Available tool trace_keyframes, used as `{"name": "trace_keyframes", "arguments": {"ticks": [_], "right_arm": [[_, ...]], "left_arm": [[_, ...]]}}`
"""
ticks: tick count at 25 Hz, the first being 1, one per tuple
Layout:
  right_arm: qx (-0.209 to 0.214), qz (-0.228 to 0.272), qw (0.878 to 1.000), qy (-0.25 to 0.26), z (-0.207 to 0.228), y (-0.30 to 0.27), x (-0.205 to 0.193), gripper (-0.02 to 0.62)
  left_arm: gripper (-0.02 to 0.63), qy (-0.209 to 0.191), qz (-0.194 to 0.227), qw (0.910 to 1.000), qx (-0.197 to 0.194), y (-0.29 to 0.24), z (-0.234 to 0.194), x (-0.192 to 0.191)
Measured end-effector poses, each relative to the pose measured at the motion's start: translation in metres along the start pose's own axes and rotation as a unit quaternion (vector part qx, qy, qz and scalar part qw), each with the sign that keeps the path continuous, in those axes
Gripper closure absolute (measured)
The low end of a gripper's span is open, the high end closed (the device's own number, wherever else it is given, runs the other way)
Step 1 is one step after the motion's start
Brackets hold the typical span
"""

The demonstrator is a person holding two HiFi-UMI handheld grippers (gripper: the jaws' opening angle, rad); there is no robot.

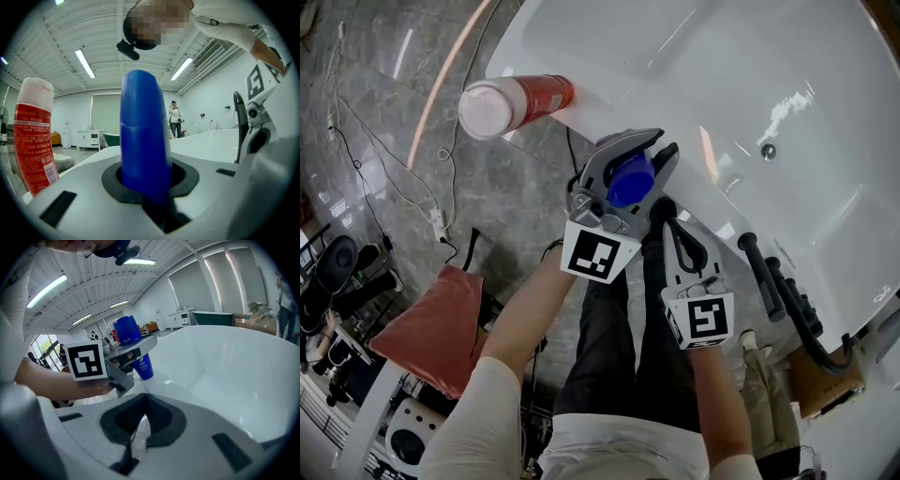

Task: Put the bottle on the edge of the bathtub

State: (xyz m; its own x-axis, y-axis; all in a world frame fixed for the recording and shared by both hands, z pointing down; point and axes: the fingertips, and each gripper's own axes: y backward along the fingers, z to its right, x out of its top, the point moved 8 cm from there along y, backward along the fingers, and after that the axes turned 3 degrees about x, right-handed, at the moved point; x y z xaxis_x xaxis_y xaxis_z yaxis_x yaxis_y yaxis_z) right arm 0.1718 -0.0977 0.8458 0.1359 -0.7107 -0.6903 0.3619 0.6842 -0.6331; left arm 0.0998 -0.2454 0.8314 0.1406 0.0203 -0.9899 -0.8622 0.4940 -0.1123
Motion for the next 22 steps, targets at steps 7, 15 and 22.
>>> {"name": "trace_keyframes", "arguments": {"ticks": [7,15,22], "right_arm": [[-0.008,0.001,1.000,-0.010,0.002,0.001,-0.006,0.592],[-0.007,0.003,1.000,-0.010,0.000,0.002,-0.006,0.592],[-0.011,0.008,1.000,-0.009,-0.005,0.007,-0.003,0.592]], "left_arm": [[0.468,-0.005,-0.006,1.0000,0.005,0.003,0.000,-0.005],[0.382,-0.001,-0.019,0.9998,0.003,0.004,-0.001,-0.008],[0.336,0.007,-0.035,0.9994,-0.003,0.012,-0.003,-0.008]]}}
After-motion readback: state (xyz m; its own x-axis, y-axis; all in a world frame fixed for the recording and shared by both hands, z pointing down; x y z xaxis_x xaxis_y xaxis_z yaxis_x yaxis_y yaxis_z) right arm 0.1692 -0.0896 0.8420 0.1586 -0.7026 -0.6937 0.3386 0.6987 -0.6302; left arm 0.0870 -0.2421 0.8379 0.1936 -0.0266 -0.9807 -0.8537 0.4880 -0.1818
